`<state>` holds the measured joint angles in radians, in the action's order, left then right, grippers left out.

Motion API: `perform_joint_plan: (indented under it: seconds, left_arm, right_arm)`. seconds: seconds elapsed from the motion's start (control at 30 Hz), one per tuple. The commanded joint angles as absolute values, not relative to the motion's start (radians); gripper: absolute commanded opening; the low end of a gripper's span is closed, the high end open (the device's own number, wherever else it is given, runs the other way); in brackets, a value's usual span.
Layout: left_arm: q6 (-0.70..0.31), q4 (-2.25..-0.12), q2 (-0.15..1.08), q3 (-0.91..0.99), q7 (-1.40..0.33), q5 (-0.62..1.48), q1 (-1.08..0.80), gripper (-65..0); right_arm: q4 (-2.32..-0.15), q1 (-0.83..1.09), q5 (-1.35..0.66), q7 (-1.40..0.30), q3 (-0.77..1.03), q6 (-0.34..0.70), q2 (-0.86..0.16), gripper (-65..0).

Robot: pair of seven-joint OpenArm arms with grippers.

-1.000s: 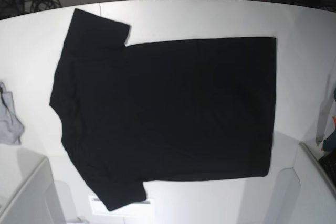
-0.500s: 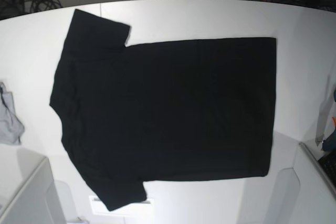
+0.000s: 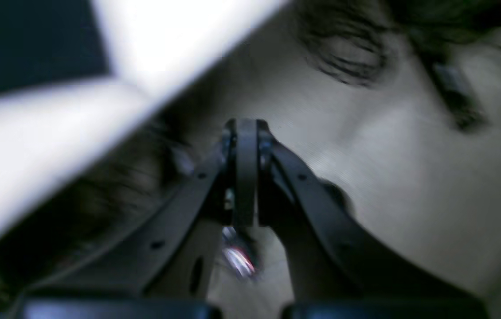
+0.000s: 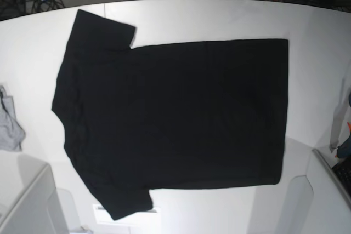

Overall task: Fold the T-shirt properly
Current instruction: 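Lower both grippers and grasp the shirt's shoulder corners at the collar edge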

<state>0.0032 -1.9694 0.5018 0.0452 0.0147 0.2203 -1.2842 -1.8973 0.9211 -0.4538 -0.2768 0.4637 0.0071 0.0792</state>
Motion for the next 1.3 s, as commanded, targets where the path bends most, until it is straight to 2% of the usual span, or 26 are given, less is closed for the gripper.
perform_joint_plan:
  seconds: [0.0,0.07,0.2,0.23,0.33,0.37,0.47,0.57,0.7,0.77,0.8,0.87,0.93,1.0,1.13,1.2,1.27]
  left_arm:
    - [0.004,-1.977,0.499,0.064,0.008,0.226,-1.305,-65.0]
    - [0.004,-1.975,0.496,0.101,0.008,0.268,-1.251,-65.0]
    - [0.002,-1.957,0.483,0.213,-0.004,0.493,-1.178,-65.0]
    - [-0.012,-1.952,0.483,0.243,-0.004,0.564,-1.17,-65.0]
    - [-0.091,-1.948,0.481,0.351,-0.004,0.727,-1.161,-65.0]
    - [-0.12,-1.946,0.475,0.392,-0.005,0.763,-1.159,-65.0]
    - [-0.18,-1.931,0.458,0.461,-0.005,0.803,-1.156,-65.0]
    - [-0.186,-1.873,0.423,0.524,-0.005,0.802,-1.121,-65.0]
    - [-0.213,-1.796,0.404,0.545,-0.01,0.808,-1.087,-65.0]
    - [-0.232,-1.778,0.401,0.555,-0.065,0.809,-1.078,-65.0]
    - [-0.242,-1.776,0.4,0.556,-0.101,0.809,-1.064,-59.4]
    - [-0.262,-1.774,0.39,0.595,-0.202,0.809,-1.036,-43.1]
    - [-0.289,-1.778,0.351,0.642,-0.277,0.811,-1.007,-32.4]
    - [-0.355,-1.779,0.306,0.707,-0.325,0.811,-0.972,-30.1]
    - [-0.533,-1.779,0.222,0.846,-0.484,0.811,-0.871,-32.3]
    - [-0.57,-1.778,0.2,0.908,-0.615,0.808,-0.806,-31.6]
    - [-0.573,-1.773,0.183,0.951,-0.713,0.805,-0.748,-31.4]
  right_arm:
    - [-1.943,0.914,-0.486,-0.278,0.469,0.004,0.062,-65.0]
    - [-1.975,0.872,-0.535,-0.317,0.472,0.004,0.056,-65.0]
    - [-1.977,0.776,-0.691,-0.43,0.479,0.004,-0.013,-65.0]
    - [-1.977,0.76,-0.746,-0.461,0.479,0.004,-0.024,-59.1]
    - [-1.971,0.725,-0.898,-0.498,0.479,0.004,-0.047,-34.1]
    - [-1.959,0.714,-0.941,-0.498,0.479,0.004,-0.062,-29.0]
    - [-1.9,0.665,-0.992,-0.499,0.479,0.004,-0.101,-29.3]
    - [-1.827,0.627,-0.997,-0.501,0.478,0.007,-0.122,-29.1]
    - [-1.755,0.599,-1.015,-0.501,0.479,0.094,-0.127,-29.1]
    - [-1.73,0.587,-0.977,-0.501,0.479,0.094,-0.127,-29.1]
    - [-1.718,0.581,-0.957,-0.501,0.479,0.094,-0.127,-29.1]
    - [-1.693,0.576,-0.921,-0.501,0.479,0.099,-0.127,-29.1]
    - [-1.687,0.578,-0.894,-0.501,0.479,0.099,-0.127,-29.1]
    - [-1.689,0.581,-0.872,-0.501,0.479,0.101,-0.127,-29.1]
    - [-1.679,0.593,-0.86,-0.509,0.469,0.102,-0.12,-29.3]
    - [-1.684,0.601,-0.865,-0.535,0.467,0.128,-0.116,-29.4]
    - [-1.679,0.601,-0.865,-0.559,0.466,0.2,-0.105,-29.6]
